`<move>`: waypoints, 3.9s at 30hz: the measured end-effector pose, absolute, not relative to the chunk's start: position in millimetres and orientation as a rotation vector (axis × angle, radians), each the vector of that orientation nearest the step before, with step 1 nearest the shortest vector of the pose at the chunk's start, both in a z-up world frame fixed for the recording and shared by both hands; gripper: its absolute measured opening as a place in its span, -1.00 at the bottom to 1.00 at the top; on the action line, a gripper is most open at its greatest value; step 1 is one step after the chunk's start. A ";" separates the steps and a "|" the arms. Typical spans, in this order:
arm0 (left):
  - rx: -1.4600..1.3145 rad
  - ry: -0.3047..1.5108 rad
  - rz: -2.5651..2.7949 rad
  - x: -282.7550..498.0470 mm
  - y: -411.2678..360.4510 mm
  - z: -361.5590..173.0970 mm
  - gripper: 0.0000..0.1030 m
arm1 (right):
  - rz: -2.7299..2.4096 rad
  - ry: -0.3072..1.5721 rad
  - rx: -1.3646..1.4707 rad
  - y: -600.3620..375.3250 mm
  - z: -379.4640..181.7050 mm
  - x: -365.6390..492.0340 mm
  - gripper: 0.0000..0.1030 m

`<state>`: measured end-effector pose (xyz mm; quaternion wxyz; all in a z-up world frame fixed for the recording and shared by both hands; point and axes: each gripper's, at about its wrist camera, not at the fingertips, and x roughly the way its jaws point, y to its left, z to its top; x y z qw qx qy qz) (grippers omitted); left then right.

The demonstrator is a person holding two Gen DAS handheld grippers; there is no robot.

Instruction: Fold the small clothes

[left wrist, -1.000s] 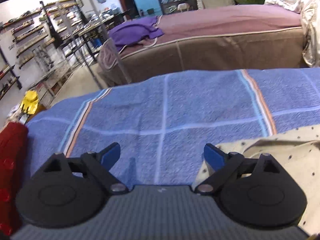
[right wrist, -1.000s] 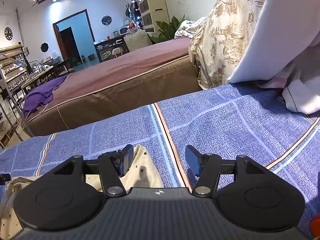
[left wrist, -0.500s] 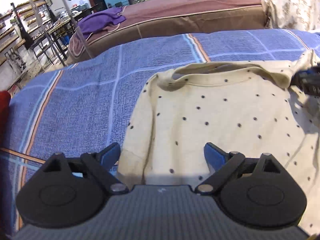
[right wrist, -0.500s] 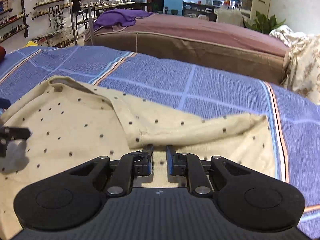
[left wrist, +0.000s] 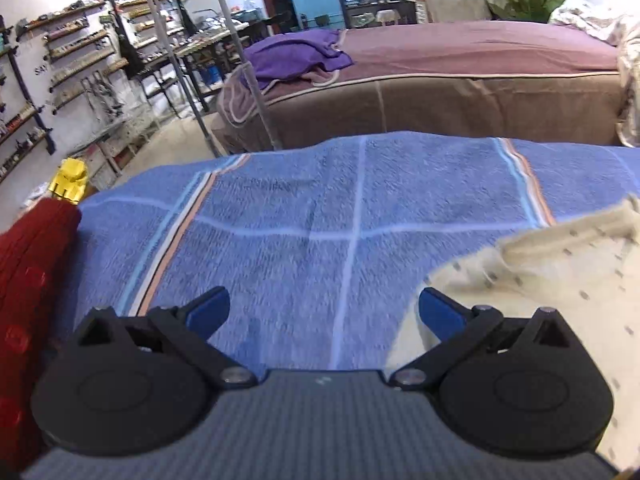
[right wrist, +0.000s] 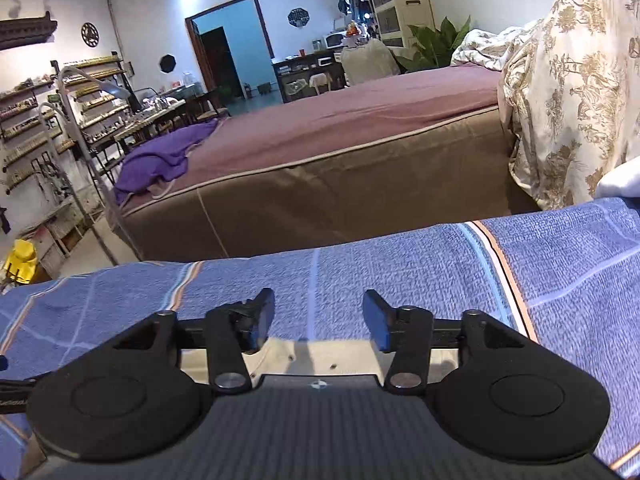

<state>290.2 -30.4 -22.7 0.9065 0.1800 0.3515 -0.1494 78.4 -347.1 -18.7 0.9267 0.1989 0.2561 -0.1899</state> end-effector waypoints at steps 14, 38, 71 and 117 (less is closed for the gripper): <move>0.144 0.950 -0.467 67.9 120.5 -0.9 1.00 | -0.122 0.704 0.214 -252.5 -20.2 -96.1 1.00; 0.558 0.764 -0.914 -15.5 112.1 -26.9 -0.02 | -0.232 0.801 0.211 -241.6 -27.9 -274.6 1.00; -0.025 0.993 -1.055 -58.5 205.4 3.8 -0.84 | -0.373 0.842 0.263 -270.7 -37.7 -301.5 1.00; 0.135 0.955 -0.876 -38.5 196.1 43.8 0.87 | -0.182 0.842 0.255 -266.0 35.8 -287.6 0.63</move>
